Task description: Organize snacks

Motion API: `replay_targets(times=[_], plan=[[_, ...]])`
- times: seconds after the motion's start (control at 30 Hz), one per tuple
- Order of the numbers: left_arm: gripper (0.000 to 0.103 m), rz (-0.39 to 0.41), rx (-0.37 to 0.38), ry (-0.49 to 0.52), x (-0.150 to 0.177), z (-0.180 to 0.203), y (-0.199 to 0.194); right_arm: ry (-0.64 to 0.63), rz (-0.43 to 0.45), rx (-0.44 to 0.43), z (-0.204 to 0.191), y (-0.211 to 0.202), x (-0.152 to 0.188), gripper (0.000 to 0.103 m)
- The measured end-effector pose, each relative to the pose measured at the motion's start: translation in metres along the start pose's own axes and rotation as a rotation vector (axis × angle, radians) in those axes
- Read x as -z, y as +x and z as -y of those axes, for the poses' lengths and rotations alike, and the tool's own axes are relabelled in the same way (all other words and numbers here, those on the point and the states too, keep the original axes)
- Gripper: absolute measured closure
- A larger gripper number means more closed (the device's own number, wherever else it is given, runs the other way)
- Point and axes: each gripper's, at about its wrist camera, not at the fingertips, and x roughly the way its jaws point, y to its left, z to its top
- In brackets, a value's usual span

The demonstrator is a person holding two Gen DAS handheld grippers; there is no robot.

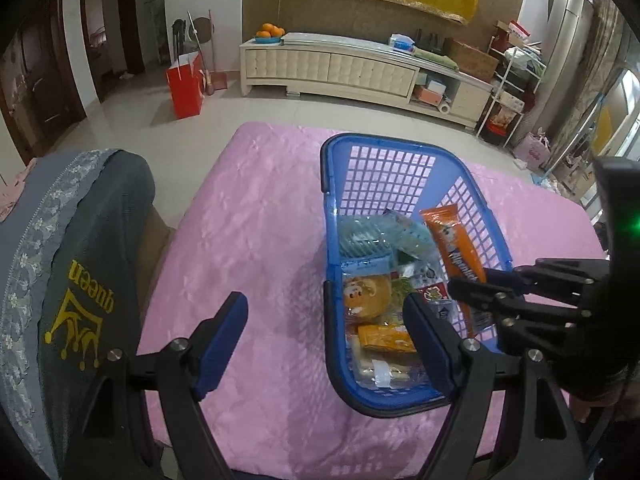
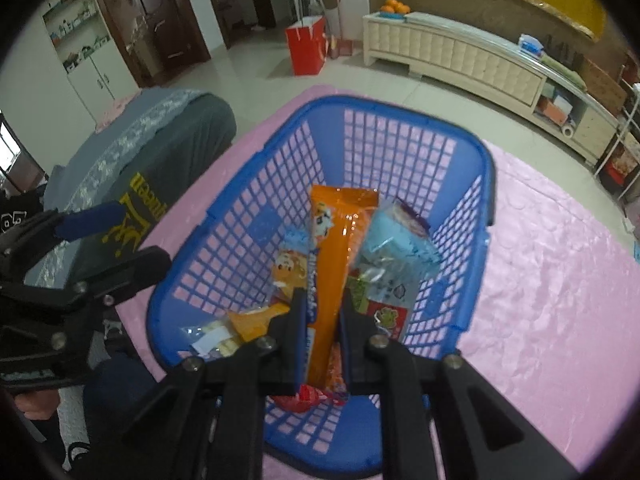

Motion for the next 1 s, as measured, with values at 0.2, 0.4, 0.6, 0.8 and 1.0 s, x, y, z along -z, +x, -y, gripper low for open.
replay_targets(times=[0.2,0.4,0.6,0.8,1.0], plan=[[0.025,-0.006,-0.015,0.005,0.005,0.004,0.004,-0.042,-0.037,0.033,-0.004,0.009,-0.001,0.084],[0.025,0.034,-0.040,0.045,0.011,0.014,-0.006,-0.057,-0.023,0.020,-0.009,0.003,0.004,0.035],[0.025,0.116,-0.026,0.046,0.024,0.025,-0.031,0.040,0.094,0.005,0.012,-0.033,0.023,0.021],[0.025,0.247,-0.049,0.068,0.044,0.052,-0.077,0.129,0.204,0.079,0.029,-0.095,0.059,0.021],[0.025,0.353,-0.025,0.107,0.062,0.088,-0.125,0.179,0.359,0.188,0.029,-0.170,0.099,0.020]])
